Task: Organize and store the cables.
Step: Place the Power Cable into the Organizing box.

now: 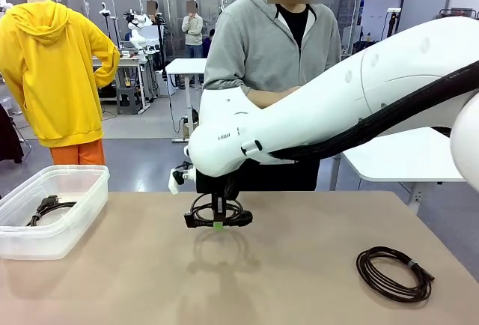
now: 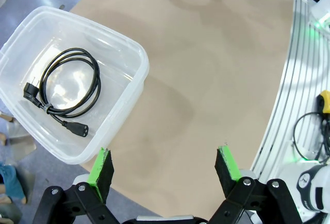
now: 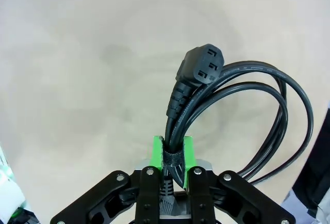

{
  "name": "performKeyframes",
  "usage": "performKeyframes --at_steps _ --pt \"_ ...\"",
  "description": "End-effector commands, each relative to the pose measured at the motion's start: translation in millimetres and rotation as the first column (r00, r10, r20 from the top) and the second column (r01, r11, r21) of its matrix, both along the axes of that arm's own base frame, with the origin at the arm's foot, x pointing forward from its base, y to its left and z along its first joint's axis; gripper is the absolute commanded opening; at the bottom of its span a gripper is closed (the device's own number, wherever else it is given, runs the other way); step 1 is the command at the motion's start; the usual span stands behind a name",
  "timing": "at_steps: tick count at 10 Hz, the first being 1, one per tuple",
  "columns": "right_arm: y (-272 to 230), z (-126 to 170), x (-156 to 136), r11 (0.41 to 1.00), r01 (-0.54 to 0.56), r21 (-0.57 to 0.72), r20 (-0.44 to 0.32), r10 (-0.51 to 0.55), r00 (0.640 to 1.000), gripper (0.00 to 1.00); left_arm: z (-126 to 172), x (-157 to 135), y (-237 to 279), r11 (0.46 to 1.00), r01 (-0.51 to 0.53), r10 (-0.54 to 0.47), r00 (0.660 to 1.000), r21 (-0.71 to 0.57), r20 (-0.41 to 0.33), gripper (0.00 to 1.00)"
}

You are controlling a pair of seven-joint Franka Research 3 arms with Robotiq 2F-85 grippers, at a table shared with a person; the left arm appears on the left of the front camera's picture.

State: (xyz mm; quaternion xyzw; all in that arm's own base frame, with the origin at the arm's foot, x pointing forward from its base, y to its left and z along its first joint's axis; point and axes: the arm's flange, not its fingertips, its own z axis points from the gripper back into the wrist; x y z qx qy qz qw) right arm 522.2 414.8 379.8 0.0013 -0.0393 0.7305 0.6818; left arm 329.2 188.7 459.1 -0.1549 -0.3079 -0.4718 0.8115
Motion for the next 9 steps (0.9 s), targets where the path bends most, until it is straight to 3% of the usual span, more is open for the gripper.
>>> performKeyframes --at_steps 1,4,5,8,9 --pt "-0.5 -11.8 -6.3 0.997 0.065 -0.037 0.008 -0.065 0.998 0.18 2.4 3.0 -0.8 1.000 -0.022 0.022 1.000 -0.014 -0.002 1.00" --pt "6.9 -32.3 -5.9 0.998 0.059 0.002 -0.066 -0.059 0.996 0.18 2.4 3.0 -0.8 1.000 -0.022 0.022 1.000 -0.014 -0.002 1.00" --pt "4.8 -29.9 -4.1 0.998 0.067 0.001 -0.059 -0.067 0.996 0.21 2.4 3.0 -0.8 1.000 -0.022 0.022 1.000 -0.014 -0.002 1.00" --pt "2.8 -30.6 -1.7 0.997 0.073 0.000 -0.107 -0.073 0.992 0.64 2.4 3.0 -0.8 1.000 -0.022 0.022 1.000 -0.014 -0.002 1.00" --pt "2.7 -27.5 -1.4 0.997 0.076 0.001 -0.102 -0.076 0.992 0.71 2.4 3.0 -0.8 1.000 -0.022 0.022 1.000 -0.014 -0.002 1.00"
